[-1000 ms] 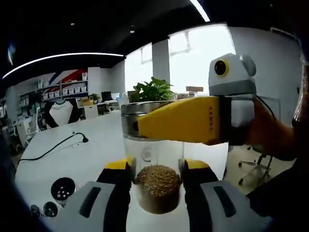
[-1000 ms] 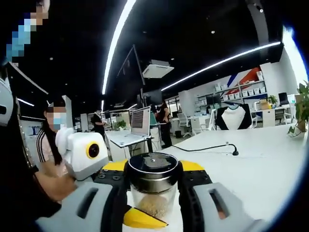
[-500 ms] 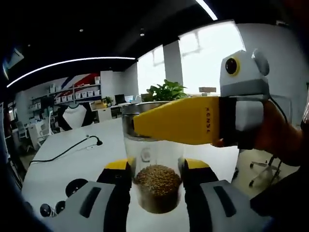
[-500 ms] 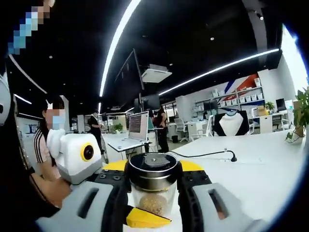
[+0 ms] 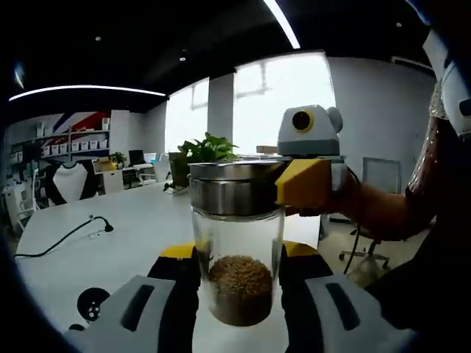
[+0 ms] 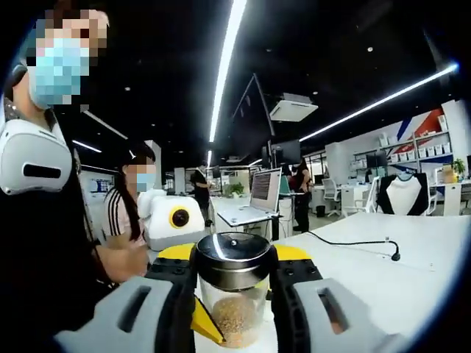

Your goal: Rotate the seasoning bottle until the label or dispensing opening points toward the visible target arrow and the bottle remains upright within the marked orientation range

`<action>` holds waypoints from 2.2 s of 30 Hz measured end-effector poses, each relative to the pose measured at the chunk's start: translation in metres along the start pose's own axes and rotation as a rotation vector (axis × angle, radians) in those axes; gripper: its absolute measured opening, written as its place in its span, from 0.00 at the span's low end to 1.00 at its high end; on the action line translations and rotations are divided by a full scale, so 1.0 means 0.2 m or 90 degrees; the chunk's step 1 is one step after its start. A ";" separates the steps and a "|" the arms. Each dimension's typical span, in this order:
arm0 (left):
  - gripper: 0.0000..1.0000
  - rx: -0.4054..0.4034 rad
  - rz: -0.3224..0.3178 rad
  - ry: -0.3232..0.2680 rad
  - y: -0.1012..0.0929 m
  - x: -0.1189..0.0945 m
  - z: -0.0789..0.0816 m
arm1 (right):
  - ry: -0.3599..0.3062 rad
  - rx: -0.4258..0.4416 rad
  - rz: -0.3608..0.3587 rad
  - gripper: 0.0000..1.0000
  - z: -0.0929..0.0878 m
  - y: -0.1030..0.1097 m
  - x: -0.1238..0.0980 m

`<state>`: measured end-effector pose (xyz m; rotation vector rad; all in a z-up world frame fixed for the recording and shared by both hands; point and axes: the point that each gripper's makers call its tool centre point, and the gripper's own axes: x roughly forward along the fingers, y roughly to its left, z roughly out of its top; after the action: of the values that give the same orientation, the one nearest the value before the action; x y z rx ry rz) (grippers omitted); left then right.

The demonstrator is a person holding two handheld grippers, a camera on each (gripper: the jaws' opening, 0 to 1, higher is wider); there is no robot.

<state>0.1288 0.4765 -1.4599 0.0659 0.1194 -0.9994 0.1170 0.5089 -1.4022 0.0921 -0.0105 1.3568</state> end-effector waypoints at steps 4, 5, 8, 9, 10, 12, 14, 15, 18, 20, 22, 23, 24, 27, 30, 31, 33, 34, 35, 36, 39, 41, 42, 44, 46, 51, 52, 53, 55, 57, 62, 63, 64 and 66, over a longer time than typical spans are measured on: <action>0.43 -0.025 0.054 0.000 0.04 0.02 0.00 | -0.017 0.000 -0.037 0.36 0.01 -0.03 0.00; 0.43 -0.016 0.089 0.016 0.08 0.02 -0.02 | -0.011 -0.006 -0.068 0.36 -0.01 -0.06 0.01; 0.43 0.020 0.166 0.059 0.15 0.01 -0.06 | 0.004 -0.021 -0.148 0.36 -0.05 -0.10 0.03; 0.43 0.022 0.179 0.066 0.16 0.01 -0.06 | 0.004 -0.022 -0.170 0.36 -0.05 -0.11 0.04; 0.43 0.016 0.193 0.062 0.16 0.02 -0.06 | -0.002 -0.016 -0.193 0.36 -0.05 -0.13 0.04; 0.43 0.010 0.212 0.057 0.16 0.02 -0.05 | -0.023 -0.010 -0.235 0.37 -0.03 -0.14 0.05; 0.43 0.022 0.235 0.056 0.17 0.01 -0.04 | -0.048 0.000 -0.276 0.37 -0.01 -0.14 0.06; 0.43 0.026 0.239 0.057 0.18 0.01 -0.04 | -0.053 -0.005 -0.280 0.37 -0.01 -0.14 0.06; 0.43 0.026 0.235 0.057 0.17 0.00 -0.04 | -0.050 -0.007 -0.272 0.37 -0.01 -0.15 0.06; 0.43 0.033 0.230 0.057 0.16 -0.01 -0.05 | -0.042 0.007 -0.257 0.37 -0.02 -0.14 0.05; 0.43 0.034 0.225 0.057 0.16 -0.02 -0.05 | -0.039 0.020 -0.244 0.37 -0.03 -0.13 0.05; 0.43 0.035 0.221 0.056 0.15 -0.02 -0.05 | -0.039 0.027 -0.237 0.37 -0.03 -0.13 0.05; 0.43 0.034 0.215 0.057 0.15 -0.02 -0.06 | -0.036 0.033 -0.229 0.37 -0.03 -0.12 0.04; 0.43 0.031 0.188 0.053 0.13 -0.03 -0.06 | -0.019 0.026 -0.187 0.36 -0.04 -0.09 0.04; 0.43 0.016 0.148 0.042 0.10 -0.03 -0.04 | 0.011 -0.022 -0.136 0.36 -0.03 -0.05 0.05; 0.43 -0.002 0.124 0.030 0.08 -0.02 -0.04 | 0.016 -0.035 -0.115 0.36 -0.02 -0.03 0.05; 0.43 0.000 0.115 0.032 0.08 -0.02 -0.04 | 0.032 -0.044 -0.084 0.36 -0.03 -0.01 0.05; 0.43 0.003 0.101 0.029 0.07 -0.02 -0.03 | 0.039 -0.053 -0.062 0.36 -0.03 0.01 0.06; 0.43 0.003 0.088 0.023 0.06 -0.02 -0.03 | 0.038 -0.058 -0.051 0.36 -0.02 0.02 0.06; 0.43 -0.008 0.064 0.014 0.04 -0.02 -0.02 | 0.037 -0.065 -0.030 0.36 -0.01 0.03 0.05; 0.43 -0.019 0.021 0.000 0.01 -0.02 0.00 | 0.027 -0.066 0.012 0.36 0.00 0.06 0.05; 0.43 -0.016 0.019 0.000 0.01 -0.02 0.01 | 0.022 -0.059 0.027 0.36 0.01 0.06 0.04; 0.43 -0.012 0.023 -0.001 0.01 -0.02 0.01 | 0.020 -0.056 0.029 0.36 0.01 0.06 0.03; 0.43 0.002 0.048 -0.004 0.03 -0.01 0.02 | 0.002 -0.040 0.021 0.36 0.02 0.05 0.03; 0.43 -0.008 0.060 -0.011 0.04 -0.01 0.03 | -0.027 -0.013 0.001 0.36 0.03 0.02 0.03; 0.42 0.021 0.171 0.033 0.14 -0.01 -0.01 | -0.019 -0.024 -0.087 0.36 -0.01 -0.04 0.04; 0.42 0.022 0.180 0.040 0.14 -0.01 -0.02 | -0.015 -0.026 -0.100 0.36 -0.01 -0.05 0.04; 0.42 0.017 0.189 0.042 0.14 0.00 -0.02 | -0.012 -0.026 -0.125 0.36 -0.02 -0.06 0.05; 0.42 0.021 0.203 0.046 0.15 0.00 -0.03 | -0.016 -0.030 -0.168 0.36 -0.02 -0.07 0.06; 0.42 0.036 0.234 0.053 0.16 -0.01 -0.03 | -0.023 -0.026 -0.197 0.37 -0.01 -0.10 0.05; 0.43 0.040 0.235 0.053 0.16 -0.02 -0.03 | -0.027 -0.025 -0.219 0.37 -0.01 -0.12 0.06; 0.43 0.043 0.233 0.052 0.16 -0.02 -0.03 | -0.024 -0.024 -0.210 0.37 -0.01 -0.12 0.05; 0.43 0.049 0.230 0.053 0.16 -0.03 -0.03 | -0.013 -0.028 -0.189 0.36 -0.01 -0.10 0.05; 0.43 0.053 0.209 0.044 0.14 -0.03 -0.02 | -0.010 -0.037 -0.166 0.36 -0.01 -0.09 0.05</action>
<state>0.1487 0.4976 -1.4634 0.1904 0.1261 -0.6744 0.1373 0.5142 -1.4042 0.0532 -0.0500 1.0940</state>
